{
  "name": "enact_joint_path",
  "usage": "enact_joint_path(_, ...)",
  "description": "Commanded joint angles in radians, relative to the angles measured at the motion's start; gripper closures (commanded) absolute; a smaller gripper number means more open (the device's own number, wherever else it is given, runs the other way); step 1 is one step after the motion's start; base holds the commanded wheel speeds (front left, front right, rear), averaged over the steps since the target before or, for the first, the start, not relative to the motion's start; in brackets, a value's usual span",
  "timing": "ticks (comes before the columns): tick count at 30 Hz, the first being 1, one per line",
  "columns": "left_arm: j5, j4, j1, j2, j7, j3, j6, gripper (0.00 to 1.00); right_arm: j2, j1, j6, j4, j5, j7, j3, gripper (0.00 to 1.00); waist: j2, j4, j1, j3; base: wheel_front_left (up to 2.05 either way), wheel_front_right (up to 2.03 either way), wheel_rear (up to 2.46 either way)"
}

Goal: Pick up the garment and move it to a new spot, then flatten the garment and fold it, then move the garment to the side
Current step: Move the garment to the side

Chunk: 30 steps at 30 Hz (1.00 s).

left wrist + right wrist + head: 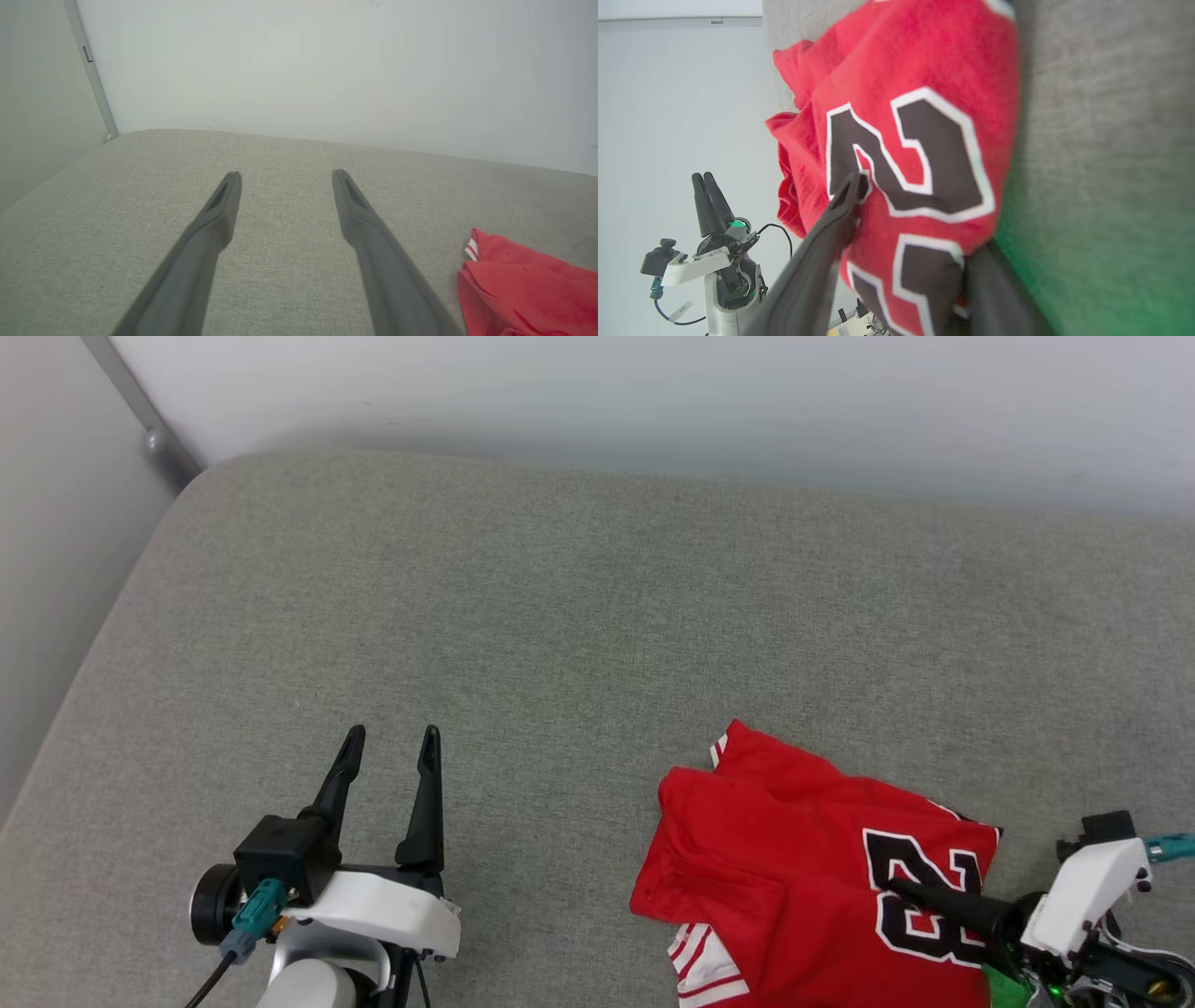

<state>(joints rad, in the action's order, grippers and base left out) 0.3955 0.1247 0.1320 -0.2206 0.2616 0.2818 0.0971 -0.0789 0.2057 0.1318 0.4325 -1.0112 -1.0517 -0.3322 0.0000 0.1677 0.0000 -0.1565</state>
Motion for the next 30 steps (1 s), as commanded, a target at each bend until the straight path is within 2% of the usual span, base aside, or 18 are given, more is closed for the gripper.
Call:
enact_joint_path(1, -0.006, 0.000, 0.003, -0.001, 0.004, -0.003, -0.004, 0.00, 0.020, -0.017, -0.002, 0.005, 0.014, 0.008, 0.027, 1.00, 0.0000, -0.007, 0.0000, 0.004, 0.00, 0.00, 0.00)
enact_joint_path(6, -0.014, 0.000, -0.019, -0.005, 0.004, -0.014, -0.003, 0.00, -0.043, -0.009, -0.001, -0.085, 0.068, 0.070, 0.129, 1.00, 0.0000, -0.050, 0.0000, 0.027, 0.00, 0.00, 0.00)
enact_joint_path(10, -0.015, -0.006, -0.028, -0.004, 0.003, -0.020, -0.003, 0.00, -0.124, -0.011, -0.001, -0.164, 0.193, 0.170, 0.271, 1.00, 0.0000, -0.110, 0.0000, 0.049, 0.00, 0.00, 0.00)
enact_joint_path(14, -0.017, -0.016, -0.040, -0.004, 0.003, -0.026, -0.001, 0.00, -0.227, 0.022, -0.001, -0.196, 0.345, 0.264, 0.409, 1.00, 0.0000, -0.204, 0.0000, 0.059, 0.00, 0.00, 0.00)
enact_joint_path(17, -0.021, -0.024, -0.040, -0.007, 0.003, -0.027, 0.005, 0.00, -0.273, 0.055, -0.001, -0.183, 0.424, 0.306, 0.470, 1.00, 0.0000, -0.287, 0.0000, 0.051, 0.00, 0.00, 0.00)
enact_joint_path(24, -0.044, -0.072, 0.034, -0.024, -0.012, -0.015, 0.000, 0.00, -0.317, 0.162, -0.001, -0.087, 0.455, 0.384, 0.496, 1.00, 0.0000, -0.463, 0.0000, -0.071, 0.00, 0.00, 0.00)
enact_joint_path(30, -0.105, -0.132, 0.183, -0.062, -0.069, 0.025, -0.029, 0.00, -0.364, 0.287, -0.001, 0.016, 0.469, 0.524, 0.474, 1.00, 0.0000, -0.533, 0.0000, -0.266, 0.00, 0.00, 0.00)
